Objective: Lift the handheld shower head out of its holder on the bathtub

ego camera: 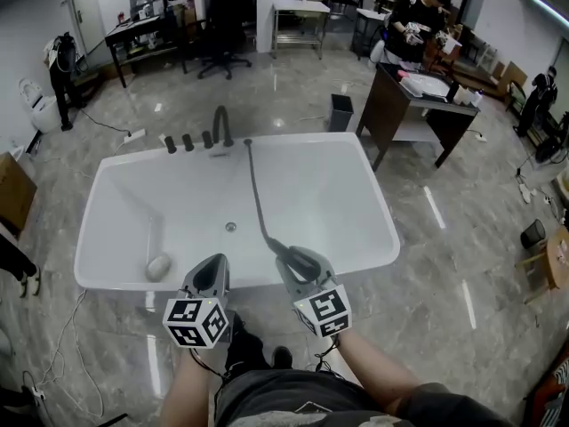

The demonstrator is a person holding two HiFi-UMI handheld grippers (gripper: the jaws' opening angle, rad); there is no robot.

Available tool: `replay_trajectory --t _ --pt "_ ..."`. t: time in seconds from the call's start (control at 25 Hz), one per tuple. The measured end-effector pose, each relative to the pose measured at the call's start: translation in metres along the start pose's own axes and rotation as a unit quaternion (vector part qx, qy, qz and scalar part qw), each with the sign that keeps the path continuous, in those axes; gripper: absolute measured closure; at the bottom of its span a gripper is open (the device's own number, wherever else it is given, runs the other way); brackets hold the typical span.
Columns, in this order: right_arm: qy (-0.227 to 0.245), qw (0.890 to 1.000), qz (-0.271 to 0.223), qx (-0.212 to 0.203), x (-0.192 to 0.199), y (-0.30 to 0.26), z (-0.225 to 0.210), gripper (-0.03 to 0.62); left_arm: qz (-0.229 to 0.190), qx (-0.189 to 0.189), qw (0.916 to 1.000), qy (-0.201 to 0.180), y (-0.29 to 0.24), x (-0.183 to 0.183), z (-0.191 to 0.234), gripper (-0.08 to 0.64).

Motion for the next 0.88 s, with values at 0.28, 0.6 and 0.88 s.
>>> replay_trajectory --t 0.28,0.6,0.88 --pt "0.003 1.0 -0.004 -0.01 0.001 0.006 0.01 0.453 0.005 -0.006 1.0 0.001 0.009 0.005 -0.001 0.545" --pt "0.0 1.0 -0.005 0.009 -0.004 0.008 0.004 0.453 0.002 -0.001 1.0 0.0 0.014 0.004 -0.008 0.545" --pt "-0.01 1.0 -0.006 0.02 -0.003 0.011 0.005 0.453 0.0 0.001 1.0 -0.002 0.023 0.004 -0.01 0.545"
Point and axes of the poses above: the fingertips, and each gripper's own axes: y backward along the fingers, z to its left, x out of its underside, the point moved 2 cm from there along y, backward along the fingers, and after that the axes turned 14 degrees about -z, right-handed, at the moved point
